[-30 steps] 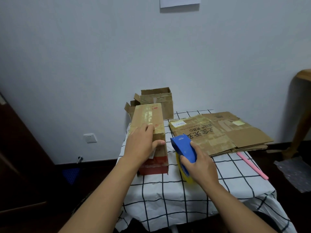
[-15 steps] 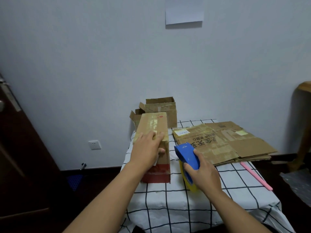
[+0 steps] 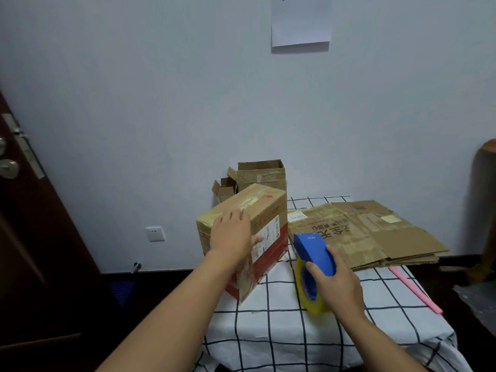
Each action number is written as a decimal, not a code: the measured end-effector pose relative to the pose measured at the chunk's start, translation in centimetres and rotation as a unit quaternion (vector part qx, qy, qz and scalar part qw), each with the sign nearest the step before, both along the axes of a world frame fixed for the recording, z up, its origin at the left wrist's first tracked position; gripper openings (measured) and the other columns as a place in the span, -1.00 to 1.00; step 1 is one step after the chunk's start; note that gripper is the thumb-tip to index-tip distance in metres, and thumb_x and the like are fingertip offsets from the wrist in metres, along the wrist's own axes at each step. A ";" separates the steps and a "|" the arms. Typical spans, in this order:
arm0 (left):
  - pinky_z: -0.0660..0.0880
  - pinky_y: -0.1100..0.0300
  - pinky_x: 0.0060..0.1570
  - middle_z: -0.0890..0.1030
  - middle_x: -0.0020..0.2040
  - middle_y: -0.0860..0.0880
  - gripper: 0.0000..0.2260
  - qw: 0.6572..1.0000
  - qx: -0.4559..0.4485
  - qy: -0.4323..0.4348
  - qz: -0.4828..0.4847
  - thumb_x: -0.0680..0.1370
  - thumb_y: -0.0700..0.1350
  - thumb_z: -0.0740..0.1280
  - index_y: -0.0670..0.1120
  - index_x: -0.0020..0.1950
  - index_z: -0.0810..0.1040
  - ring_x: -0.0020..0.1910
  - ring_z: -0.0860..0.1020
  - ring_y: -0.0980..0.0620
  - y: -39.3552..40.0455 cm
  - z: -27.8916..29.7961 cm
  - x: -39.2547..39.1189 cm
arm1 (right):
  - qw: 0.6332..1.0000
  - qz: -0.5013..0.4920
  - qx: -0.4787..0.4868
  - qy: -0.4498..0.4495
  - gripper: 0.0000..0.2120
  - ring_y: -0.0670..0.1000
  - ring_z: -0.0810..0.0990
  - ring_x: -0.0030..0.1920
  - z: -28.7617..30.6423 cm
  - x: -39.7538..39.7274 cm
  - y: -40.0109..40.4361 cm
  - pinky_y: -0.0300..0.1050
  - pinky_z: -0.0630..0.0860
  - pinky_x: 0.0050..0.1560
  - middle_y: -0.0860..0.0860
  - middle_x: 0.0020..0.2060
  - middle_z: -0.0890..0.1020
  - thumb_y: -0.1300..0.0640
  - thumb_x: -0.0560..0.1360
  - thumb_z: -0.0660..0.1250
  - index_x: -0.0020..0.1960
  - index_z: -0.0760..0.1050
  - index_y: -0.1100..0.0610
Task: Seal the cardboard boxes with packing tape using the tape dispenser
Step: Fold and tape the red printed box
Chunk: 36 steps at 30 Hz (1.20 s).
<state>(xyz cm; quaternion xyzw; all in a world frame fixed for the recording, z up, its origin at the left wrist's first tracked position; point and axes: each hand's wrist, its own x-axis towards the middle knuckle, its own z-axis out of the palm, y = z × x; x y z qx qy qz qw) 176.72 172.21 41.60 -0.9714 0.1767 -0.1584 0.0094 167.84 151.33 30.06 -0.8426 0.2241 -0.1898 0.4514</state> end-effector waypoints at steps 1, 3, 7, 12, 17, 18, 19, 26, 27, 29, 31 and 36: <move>0.31 0.00 0.35 0.40 0.43 -0.07 -0.47 1.000 0.006 -0.016 0.003 0.60 0.19 0.24 -0.07 0.46 0.30 0.40 0.34 -0.09 -0.3 0.0 0.3 | 1.000 0.000 -0.002 -0.005 -0.33 0.05 0.51 0.02 0.1 0.1 -0.1 -0.02 0.45 -0.11 -0.02 0.17 0.56 -0.28 0.46 0.38 0.51 0.29 -0.15; 0.38 0.02 0.29 0.46 0.38 -0.04 -0.59 0.999 -0.009 -0.040 -0.010 0.61 0.07 0.27 -0.05 0.41 0.35 0.34 0.41 -0.06 0.3 0.1 0.9 | 1.000 -0.004 -0.001 -0.016 -0.34 0.05 0.53 0.04 0.5 0.2 -0.7 0.01 0.50 -0.09 -0.03 0.15 0.56 -0.29 0.45 0.38 0.49 0.30 -0.18; 0.14 -0.05 0.48 0.47 0.41 0.04 -0.55 0.996 -0.034 -0.058 -0.066 0.57 0.05 0.33 0.06 0.43 0.33 0.39 0.40 0.00 5.4 0.5 1.7 | 0.999 -0.023 0.008 -0.038 -0.36 0.07 0.54 0.04 1.0 0.6 -2.1 0.04 0.54 -0.03 -0.07 0.08 0.53 -0.29 0.44 0.39 0.46 0.31 -0.22; -0.03 -0.09 0.52 0.25 0.55 0.04 -0.36 0.998 0.014 0.045 -0.041 0.50 -0.05 0.37 0.20 0.50 0.18 0.55 0.11 -0.06 10.3 0.5 2.9 | 0.999 -0.025 -0.003 -0.022 -0.36 0.06 0.52 0.02 0.4 1.1 -2.8 0.01 0.48 -0.06 -0.04 0.10 0.56 -0.30 0.43 0.39 0.46 0.31 -0.21; 0.02 -0.13 0.47 0.21 0.54 0.00 -0.34 0.994 -0.093 0.041 -0.036 0.40 0.30 0.08 0.16 0.50 0.21 0.52 0.09 -0.05 4.0 -1.3 0.4 | 0.999 -0.009 -0.043 -0.002 -0.36 0.05 0.50 -0.03 -0.7 1.1 -1.9 -0.01 0.46 -0.14 -0.04 0.10 0.55 -0.29 0.44 0.37 0.45 0.28 -0.21; 0.10 -0.11 0.44 0.27 0.51 0.02 -0.31 0.993 -0.114 0.021 -0.031 0.40 0.38 0.04 0.16 0.49 0.24 0.48 0.14 -0.03 2.2 -1.6 -0.1 | 0.999 -0.009 -0.053 -0.002 -0.37 0.04 0.49 -0.04 -0.7 1.2 -1.8 -0.02 0.44 -0.16 -0.05 0.10 0.54 -0.29 0.44 0.37 0.45 0.27 -0.21; 0.17 -0.09 0.40 0.32 0.46 0.04 -0.28 0.992 -0.128 0.005 -0.022 0.39 0.46 0.02 0.15 0.47 0.27 0.44 0.20 -0.02 0.6 -1.9 -0.6 | 0.998 -0.010 -0.060 -0.001 -0.37 0.03 0.48 -0.04 -0.7 1.2 -1.6 -0.03 0.43 -0.17 -0.07 0.10 0.53 -0.28 0.44 0.37 0.45 0.28 -0.21; 0.41 0.02 0.26 0.39 0.42 0.01 -0.40 0.990 -0.138 -0.033 -0.001 0.57 0.34 0.10 -0.01 0.47 0.34 0.44 0.24 -0.03 -0.7 -2.4 -0.6 | 0.997 -0.001 -0.073 -0.002 -0.39 -0.01 0.46 -0.05 -0.5 1.0 -1.0 -0.04 0.43 -0.15 -0.14 0.08 0.51 -0.21 0.46 0.37 0.46 0.29 -0.18; 0.36 0.01 0.34 0.37 0.45 0.01 -0.42 0.989 -0.141 -0.028 -0.025 0.59 0.29 0.11 -0.04 0.49 0.33 0.47 0.21 -0.02 0.0 -2.3 -0.6 | 0.997 0.001 -0.073 -0.003 -0.38 -0.02 0.46 -0.05 -0.5 1.0 -1.0 -0.04 0.43 -0.14 -0.13 0.12 0.53 -0.21 0.46 0.37 0.47 0.29 -0.17; 0.24 0.05 0.43 0.38 0.45 0.02 -0.45 0.982 -0.164 -0.016 -0.094 0.60 0.22 0.15 -0.05 0.49 0.35 0.49 0.22 0.02 1.9 -1.6 -0.8 | 0.997 0.007 -0.074 -0.004 -0.37 -0.02 0.46 -0.02 -0.5 0.9 -1.1 -0.03 0.44 -0.12 -0.09 0.18 0.54 -0.22 0.47 0.36 0.48 0.28 -0.15; 0.21 0.12 0.42 0.43 0.43 0.09 -0.49 0.965 -0.203 0.016 -0.164 0.57 0.19 0.18 -0.01 0.45 0.42 0.49 0.24 0.09 3.9 -0.8 -1.1 | 0.997 0.009 -0.071 -0.007 -0.37 0.00 0.48 0.01 -0.4 0.8 -1.2 -0.01 0.47 -0.10 -0.08 0.20 0.54 -0.23 0.47 0.36 0.49 0.28 -0.14; 0.40 0.17 0.28 0.53 0.26 0.23 -0.78 0.944 -0.276 0.093 -0.154 0.58 0.04 0.33 0.04 0.20 0.54 0.29 0.46 0.16 7.2 -0.6 -1.0 | 0.998 0.007 -0.069 -0.006 -0.37 0.00 0.45 -0.01 -0.3 0.7 -1.1 0.00 0.49 -0.07 -0.07 0.20 0.54 -0.23 0.47 0.36 0.49 0.29 -0.13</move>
